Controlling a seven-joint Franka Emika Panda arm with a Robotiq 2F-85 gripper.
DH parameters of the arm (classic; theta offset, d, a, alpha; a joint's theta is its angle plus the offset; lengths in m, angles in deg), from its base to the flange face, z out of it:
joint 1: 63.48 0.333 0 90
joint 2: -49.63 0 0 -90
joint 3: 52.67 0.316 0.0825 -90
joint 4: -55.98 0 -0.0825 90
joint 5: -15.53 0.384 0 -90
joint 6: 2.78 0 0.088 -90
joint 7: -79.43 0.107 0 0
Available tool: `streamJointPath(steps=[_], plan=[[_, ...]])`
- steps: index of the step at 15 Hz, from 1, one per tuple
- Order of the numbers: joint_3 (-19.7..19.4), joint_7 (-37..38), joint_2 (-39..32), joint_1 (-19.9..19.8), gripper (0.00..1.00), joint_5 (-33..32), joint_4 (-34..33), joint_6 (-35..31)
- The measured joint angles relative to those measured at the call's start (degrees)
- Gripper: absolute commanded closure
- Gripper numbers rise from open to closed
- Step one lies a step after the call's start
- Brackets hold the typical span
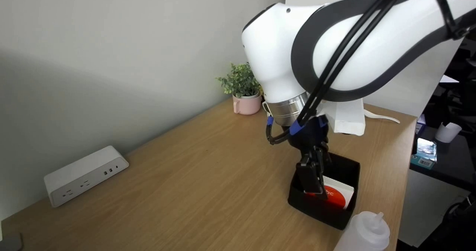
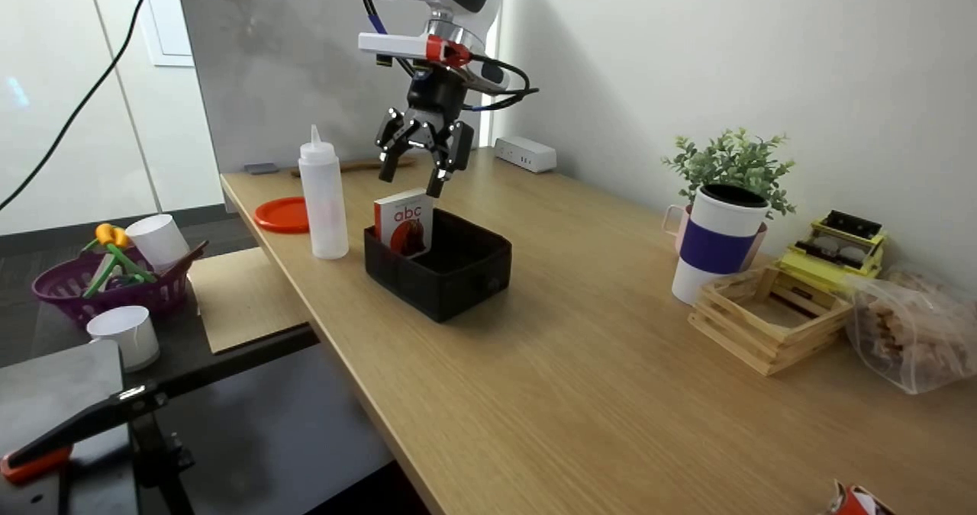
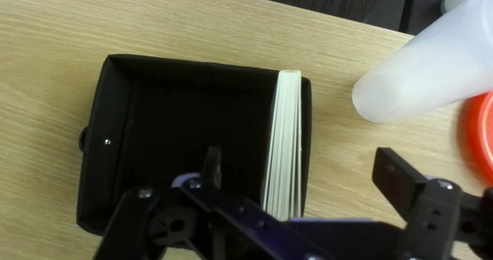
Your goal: Remove the book from the black box and place it on the table
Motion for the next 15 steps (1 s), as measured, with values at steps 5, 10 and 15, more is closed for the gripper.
streamJointPath(steps=[5,10,15], plan=[[0.1,-0.4,-0.7,-0.1,0.0,1.9,-0.4,0.1],[0.0,-0.4,-3.2,-0.4,0.0,2.2,-2.0,0.2],[0.0,-0.4,-4.8,-0.6,0.48,2.3,-2.9,0.3]])
